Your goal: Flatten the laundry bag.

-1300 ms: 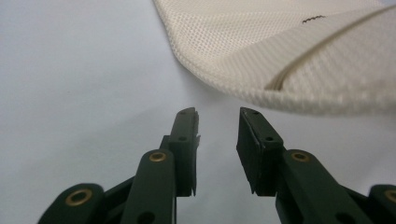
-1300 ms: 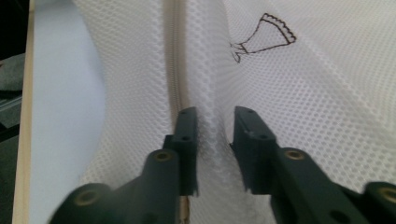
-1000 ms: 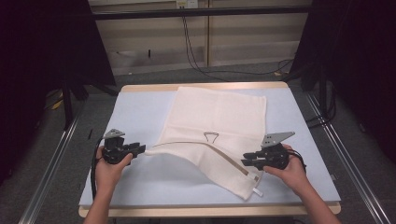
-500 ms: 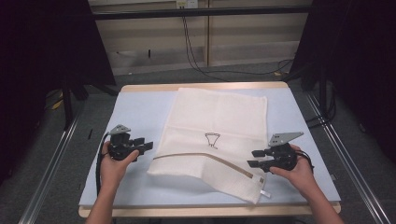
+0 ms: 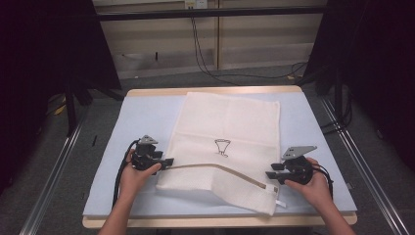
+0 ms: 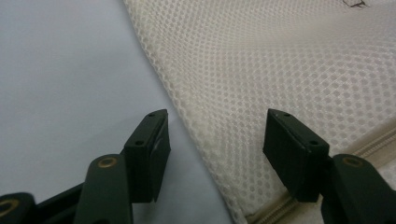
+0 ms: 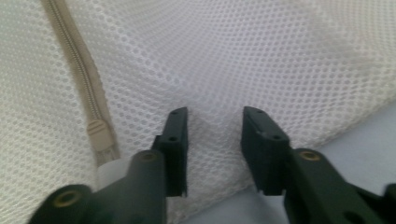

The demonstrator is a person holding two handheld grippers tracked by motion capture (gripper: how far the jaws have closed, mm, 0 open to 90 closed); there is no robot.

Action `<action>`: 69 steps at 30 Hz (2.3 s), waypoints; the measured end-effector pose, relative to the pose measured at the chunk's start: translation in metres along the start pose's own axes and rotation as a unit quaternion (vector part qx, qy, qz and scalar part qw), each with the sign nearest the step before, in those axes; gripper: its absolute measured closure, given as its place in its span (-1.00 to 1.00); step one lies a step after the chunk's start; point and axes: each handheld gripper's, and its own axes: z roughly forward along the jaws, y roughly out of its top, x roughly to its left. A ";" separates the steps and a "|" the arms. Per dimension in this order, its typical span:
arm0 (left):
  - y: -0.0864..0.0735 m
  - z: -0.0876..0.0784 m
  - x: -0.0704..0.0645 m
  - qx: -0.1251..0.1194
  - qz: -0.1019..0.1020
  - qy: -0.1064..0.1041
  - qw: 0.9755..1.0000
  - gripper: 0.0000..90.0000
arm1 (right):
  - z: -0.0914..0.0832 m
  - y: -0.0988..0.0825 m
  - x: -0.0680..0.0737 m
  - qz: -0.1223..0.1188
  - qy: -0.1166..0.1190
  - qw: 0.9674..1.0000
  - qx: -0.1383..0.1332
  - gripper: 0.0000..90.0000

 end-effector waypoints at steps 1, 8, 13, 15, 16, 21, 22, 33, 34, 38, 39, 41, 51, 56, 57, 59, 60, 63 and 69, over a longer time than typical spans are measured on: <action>0.000 0.001 -0.002 -0.001 -0.003 0.002 1.000 -0.06 | 0.001 0.000 0.002 -0.002 0.000 1.000 -0.002 0.50; 0.002 0.003 -0.013 0.008 0.004 0.029 1.000 0.40 | 0.002 0.001 0.002 -0.007 0.018 1.000 -0.002 1.00; 0.007 0.002 -0.012 0.022 -0.017 0.024 0.999 0.89 | 0.002 0.002 0.001 -0.006 0.013 1.000 0.001 1.00; 0.009 0.000 -0.012 0.024 -0.020 0.031 0.999 0.93 | 0.002 0.003 0.000 -0.005 0.016 1.000 0.002 1.00; 0.009 -0.002 -0.011 0.026 -0.020 0.031 0.999 0.93 | 0.002 0.005 0.000 -0.006 0.005 1.000 0.005 1.00; 0.004 -0.011 -0.004 0.018 -0.045 0.031 0.998 0.95 | 0.005 0.010 -0.008 -0.002 -0.020 1.000 0.000 1.00; 0.003 -0.013 -0.004 0.022 -0.043 0.029 0.998 0.95 | 0.007 0.011 -0.010 -0.003 -0.026 1.000 0.002 1.00; -0.007 -0.026 -0.015 0.025 -0.041 0.015 0.999 0.89 | 0.005 0.011 -0.009 0.038 -0.052 0.998 -0.009 0.71; -0.006 -0.026 -0.012 0.018 -0.034 0.021 0.999 0.83 | 0.002 0.010 -0.008 0.043 -0.069 0.997 -0.008 0.54; -0.002 -0.020 -0.003 -0.013 -0.056 0.055 0.997 0.43 | -0.004 0.006 -0.004 0.076 -0.073 0.994 -0.001 0.40; -0.001 -0.015 -0.003 -0.012 -0.065 0.052 0.996 0.28 | -0.004 0.006 -0.005 0.082 -0.072 0.994 -0.002 0.35; -0.003 -0.006 -0.004 0.008 -0.058 0.042 0.997 0.24 | -0.006 0.006 -0.006 0.089 -0.093 0.992 0.009 0.26; 0.003 -0.007 -0.012 0.021 -0.069 0.038 0.997 0.91 | 0.005 0.011 -0.019 0.107 -0.062 0.992 -0.008 0.94; -0.004 -0.018 -0.004 0.020 -0.087 0.039 0.995 0.92 | 0.014 0.020 -0.025 0.097 -0.059 0.993 -0.020 0.95; -0.006 -0.021 -0.002 0.020 -0.088 0.042 0.995 0.92 | 0.016 0.021 -0.024 0.099 -0.055 0.993 -0.019 0.95; -0.008 -0.026 0.001 0.017 -0.089 0.049 0.995 0.92 | 0.019 0.024 -0.023 0.095 -0.048 0.994 -0.021 0.95; -0.010 -0.029 0.003 0.016 -0.095 0.051 0.994 0.92 | 0.021 0.026 -0.022 0.095 -0.044 0.994 -0.025 0.95; -0.013 -0.033 0.006 0.019 -0.099 0.048 0.994 0.92 | 0.026 0.029 -0.019 0.081 -0.038 0.996 -0.029 0.93; -0.008 -0.040 -0.002 -0.017 -0.104 0.031 0.994 0.42 | 0.018 0.029 -0.014 0.053 -0.050 0.996 -0.060 0.54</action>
